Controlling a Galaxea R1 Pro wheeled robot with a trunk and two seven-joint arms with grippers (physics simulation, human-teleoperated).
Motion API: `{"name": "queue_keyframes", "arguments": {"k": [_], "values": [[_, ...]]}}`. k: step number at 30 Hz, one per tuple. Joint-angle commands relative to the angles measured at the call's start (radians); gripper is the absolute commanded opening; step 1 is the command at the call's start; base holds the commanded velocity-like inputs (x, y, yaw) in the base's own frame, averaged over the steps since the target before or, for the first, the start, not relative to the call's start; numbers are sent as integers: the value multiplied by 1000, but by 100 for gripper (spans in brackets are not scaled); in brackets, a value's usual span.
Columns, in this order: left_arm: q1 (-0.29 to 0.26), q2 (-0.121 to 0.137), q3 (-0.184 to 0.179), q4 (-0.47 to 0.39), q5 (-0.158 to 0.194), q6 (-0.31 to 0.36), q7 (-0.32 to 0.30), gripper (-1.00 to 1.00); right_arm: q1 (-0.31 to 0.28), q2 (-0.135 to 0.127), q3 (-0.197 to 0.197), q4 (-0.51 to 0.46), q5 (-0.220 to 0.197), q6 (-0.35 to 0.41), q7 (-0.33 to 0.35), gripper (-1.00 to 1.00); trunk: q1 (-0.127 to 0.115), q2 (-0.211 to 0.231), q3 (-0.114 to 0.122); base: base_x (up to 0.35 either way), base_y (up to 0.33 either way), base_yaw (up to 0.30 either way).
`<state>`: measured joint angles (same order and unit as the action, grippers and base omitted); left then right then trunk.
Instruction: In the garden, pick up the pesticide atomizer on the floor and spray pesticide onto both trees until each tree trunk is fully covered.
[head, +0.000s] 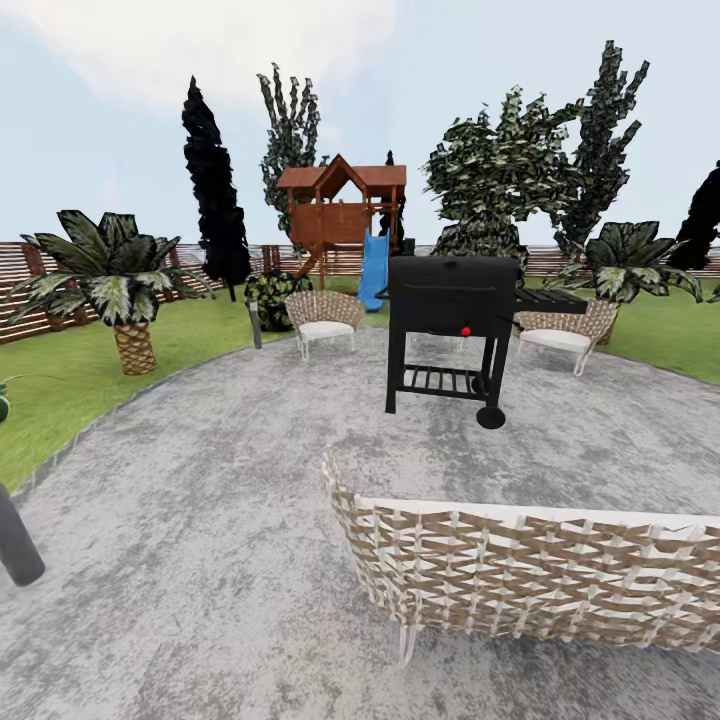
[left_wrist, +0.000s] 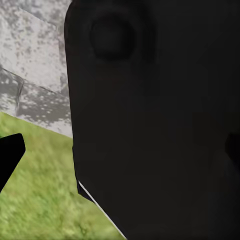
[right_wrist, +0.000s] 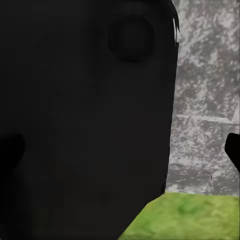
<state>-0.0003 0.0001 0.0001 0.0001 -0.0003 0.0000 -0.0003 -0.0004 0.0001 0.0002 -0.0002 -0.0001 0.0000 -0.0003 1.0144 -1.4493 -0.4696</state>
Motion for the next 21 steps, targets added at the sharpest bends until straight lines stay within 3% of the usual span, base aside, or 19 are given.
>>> {"name": "queue_keyframes", "arguments": {"k": [1, 6, 14, 21], "values": [[5, 1, -1, 3, 1, -6, 2, 100, -5, 6, -1, -5, 1, -2, -4, 100, 11, -1, 0, 0, 0, 0], [5, 1, -7, -9, -8, -18, -1, 100, -9, 25, 0, -24, 2, -1, -4, 100, 11, -1, 0, 0, 0, 0], [2, 2, -13, -41, -11, -20, -1, 100, -27, 25, -3, -47, 1, -12, -4, 100, 11, -1, 0, 0, 0, 0], [-6, 20, -12, -81, -12, -20, -1, 100, -27, -9, -5, -87, 2, -51, -4, 100, 11, -1, 0, 0, 0, 0]]}}
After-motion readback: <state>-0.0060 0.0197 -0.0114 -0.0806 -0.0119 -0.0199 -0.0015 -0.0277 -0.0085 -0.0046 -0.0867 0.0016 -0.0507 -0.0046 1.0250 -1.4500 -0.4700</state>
